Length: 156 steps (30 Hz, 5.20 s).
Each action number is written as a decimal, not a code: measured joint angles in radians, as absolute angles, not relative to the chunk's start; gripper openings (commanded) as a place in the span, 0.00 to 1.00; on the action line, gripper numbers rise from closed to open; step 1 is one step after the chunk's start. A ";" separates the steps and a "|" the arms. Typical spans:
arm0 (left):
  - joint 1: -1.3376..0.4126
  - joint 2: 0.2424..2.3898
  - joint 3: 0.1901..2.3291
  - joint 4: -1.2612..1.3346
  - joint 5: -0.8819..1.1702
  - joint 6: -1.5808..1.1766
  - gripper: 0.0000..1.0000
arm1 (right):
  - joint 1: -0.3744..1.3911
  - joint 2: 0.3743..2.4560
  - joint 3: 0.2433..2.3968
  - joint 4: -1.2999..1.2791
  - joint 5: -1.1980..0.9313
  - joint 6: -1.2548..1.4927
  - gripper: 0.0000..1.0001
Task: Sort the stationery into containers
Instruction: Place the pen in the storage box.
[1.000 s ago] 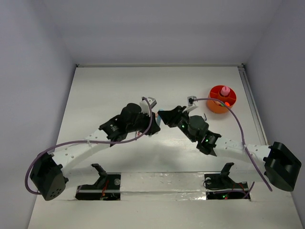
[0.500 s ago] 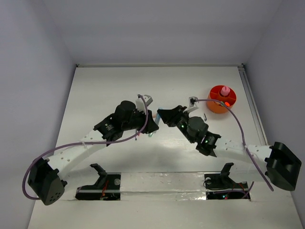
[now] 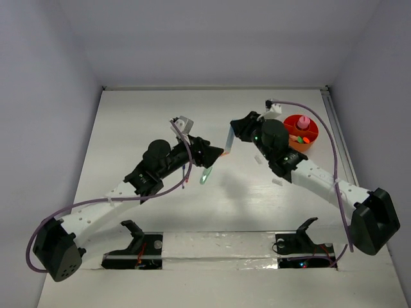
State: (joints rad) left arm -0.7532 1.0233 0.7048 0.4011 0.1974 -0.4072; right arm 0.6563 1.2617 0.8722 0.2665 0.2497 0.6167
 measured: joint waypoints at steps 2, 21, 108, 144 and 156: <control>-0.758 0.991 0.689 0.424 0.185 -0.404 0.78 | 0.599 1.273 0.900 0.245 0.247 0.598 0.00; -0.760 0.894 0.463 0.452 0.176 -0.366 0.99 | 0.205 1.384 0.957 0.282 0.577 0.186 0.00; -0.760 0.836 0.451 0.488 0.139 -0.348 0.99 | 0.217 1.637 1.287 -0.282 0.319 0.207 0.72; -0.760 0.844 0.451 0.488 0.141 -0.348 0.99 | 0.197 1.607 1.202 -0.385 0.310 0.230 0.81; -0.760 0.842 0.451 0.488 0.140 -0.348 0.99 | 0.191 1.613 1.169 -0.381 0.310 0.241 0.81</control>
